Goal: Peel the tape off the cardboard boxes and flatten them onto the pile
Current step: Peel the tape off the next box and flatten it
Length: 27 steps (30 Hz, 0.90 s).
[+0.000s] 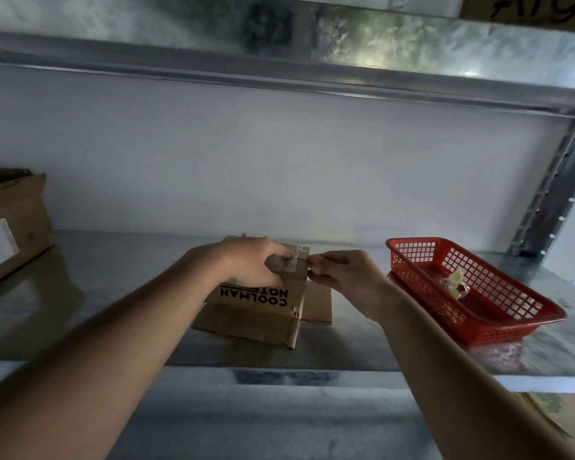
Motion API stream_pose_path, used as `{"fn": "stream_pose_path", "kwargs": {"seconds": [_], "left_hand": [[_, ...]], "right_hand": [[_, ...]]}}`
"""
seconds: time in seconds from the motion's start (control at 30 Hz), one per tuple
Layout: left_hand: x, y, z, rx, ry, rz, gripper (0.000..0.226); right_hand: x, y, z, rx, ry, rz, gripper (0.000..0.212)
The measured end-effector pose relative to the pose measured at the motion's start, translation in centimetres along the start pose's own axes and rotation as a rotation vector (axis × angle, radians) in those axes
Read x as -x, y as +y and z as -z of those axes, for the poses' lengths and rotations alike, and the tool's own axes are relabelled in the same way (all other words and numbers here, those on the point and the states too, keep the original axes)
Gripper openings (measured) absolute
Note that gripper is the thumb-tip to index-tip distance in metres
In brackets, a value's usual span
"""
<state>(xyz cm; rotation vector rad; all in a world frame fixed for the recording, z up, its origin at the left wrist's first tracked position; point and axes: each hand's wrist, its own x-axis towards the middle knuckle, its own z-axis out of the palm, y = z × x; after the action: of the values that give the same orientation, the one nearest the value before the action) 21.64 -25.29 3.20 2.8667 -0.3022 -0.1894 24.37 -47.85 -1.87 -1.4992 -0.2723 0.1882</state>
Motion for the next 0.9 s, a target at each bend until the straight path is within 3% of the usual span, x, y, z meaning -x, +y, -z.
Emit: {"fn": "stream_pose_path", "kwargs": {"seconds": [0.17,0.37,0.53,0.7,0.77,0.9], "left_hand": [[0.2,1.1,-1.5,0.040,0.099,-0.069,0.089],[0.5,0.5,-2.3,-0.018,0.083,-0.067,0.090],[0.4,0.0,-2.4,0.009,0.063,-0.071,0.089],[0.4,-0.4,-2.4,-0.002,0.063,-0.093,0.088],[0.4,-0.3,-2.4,0.002,0.079,-0.101,0.085],[0.3,-0.1,-2.5,0.017,0.104,-0.086,0.078]], "right_hand": [[0.7,0.0,-0.6,0.051,0.098,0.009,0.016],[0.8,0.5,-1.0,0.023,0.195,-0.007,0.012],[0.6,-0.2,-0.6,0.171,0.140,-0.036,0.013],[1.0,-0.3,-0.1,0.092,0.003,-0.180,0.022],[1.1,-0.3,-0.1,0.156,0.052,-0.103,0.024],[0.7,0.0,-0.6,0.507,0.278,0.230,0.018]]}}
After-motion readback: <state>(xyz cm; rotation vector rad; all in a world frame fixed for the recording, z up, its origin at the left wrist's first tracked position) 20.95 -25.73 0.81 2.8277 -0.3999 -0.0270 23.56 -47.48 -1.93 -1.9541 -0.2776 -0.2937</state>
